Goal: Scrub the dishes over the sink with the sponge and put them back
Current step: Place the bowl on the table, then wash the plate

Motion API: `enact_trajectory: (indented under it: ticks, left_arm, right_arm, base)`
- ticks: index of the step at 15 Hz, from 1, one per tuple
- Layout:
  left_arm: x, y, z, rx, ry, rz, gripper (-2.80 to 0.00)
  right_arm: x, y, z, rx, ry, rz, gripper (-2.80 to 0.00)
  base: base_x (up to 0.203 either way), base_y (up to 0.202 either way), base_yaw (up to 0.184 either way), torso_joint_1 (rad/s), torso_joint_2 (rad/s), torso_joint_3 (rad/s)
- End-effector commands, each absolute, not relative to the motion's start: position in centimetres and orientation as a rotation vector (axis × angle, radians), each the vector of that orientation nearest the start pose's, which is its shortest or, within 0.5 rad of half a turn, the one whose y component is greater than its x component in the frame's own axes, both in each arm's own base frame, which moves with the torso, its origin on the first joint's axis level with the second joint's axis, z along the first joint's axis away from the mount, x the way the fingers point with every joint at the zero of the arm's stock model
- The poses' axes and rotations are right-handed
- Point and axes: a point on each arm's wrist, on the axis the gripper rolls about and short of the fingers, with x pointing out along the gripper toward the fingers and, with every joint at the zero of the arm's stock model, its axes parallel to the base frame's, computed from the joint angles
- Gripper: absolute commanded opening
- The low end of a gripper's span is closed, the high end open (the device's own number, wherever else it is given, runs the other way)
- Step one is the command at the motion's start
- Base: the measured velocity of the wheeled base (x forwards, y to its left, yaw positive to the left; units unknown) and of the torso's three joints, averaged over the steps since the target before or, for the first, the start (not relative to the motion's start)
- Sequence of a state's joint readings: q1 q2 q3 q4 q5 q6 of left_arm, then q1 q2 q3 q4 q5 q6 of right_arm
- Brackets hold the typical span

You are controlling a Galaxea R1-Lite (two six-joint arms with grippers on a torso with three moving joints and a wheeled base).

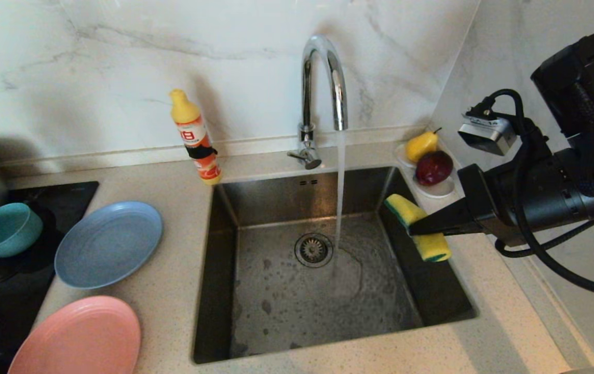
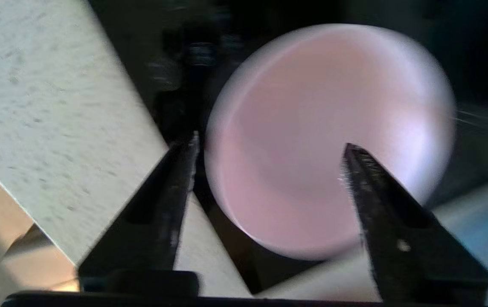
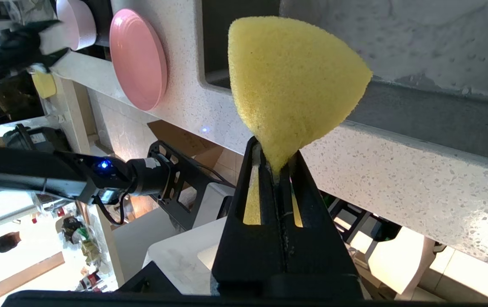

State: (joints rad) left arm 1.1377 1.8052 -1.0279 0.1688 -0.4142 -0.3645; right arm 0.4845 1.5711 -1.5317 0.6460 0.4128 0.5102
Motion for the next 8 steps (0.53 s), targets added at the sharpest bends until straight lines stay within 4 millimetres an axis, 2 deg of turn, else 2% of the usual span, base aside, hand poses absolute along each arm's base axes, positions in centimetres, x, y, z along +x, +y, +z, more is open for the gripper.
enact_trajectory:
  ticks: [1, 6, 8]
  left_arm:
    - [12.9, 25.6, 18.2, -0.937, 0.475, 0.774, -2.80]
    - [11.6, 21.7, 24.8, -0.800, 0.351, 0.692, -2.80]
    - [12.3, 18.5, 26.2, -0.678, 0.412, 0.581, -2.80]
  right_arm:
    - [22.0, 12.7, 30.5, 0.433, 0.914, 0.663, -2.80]
    - [21.3, 12.3, 31.0, 0.434, 0.901, 0.668, -2.80]
    - [21.5, 12.3, 30.9, 0.435, 0.905, 0.664, -2.80]
  base:
    - [0.000, 0.000, 0.000, 0.000, 0.00, 0.000]
    - [0.000, 0.000, 0.000, 0.000, 0.00, 0.000]
    - [0.000, 0.000, 0.000, 0.000, 0.00, 0.000]
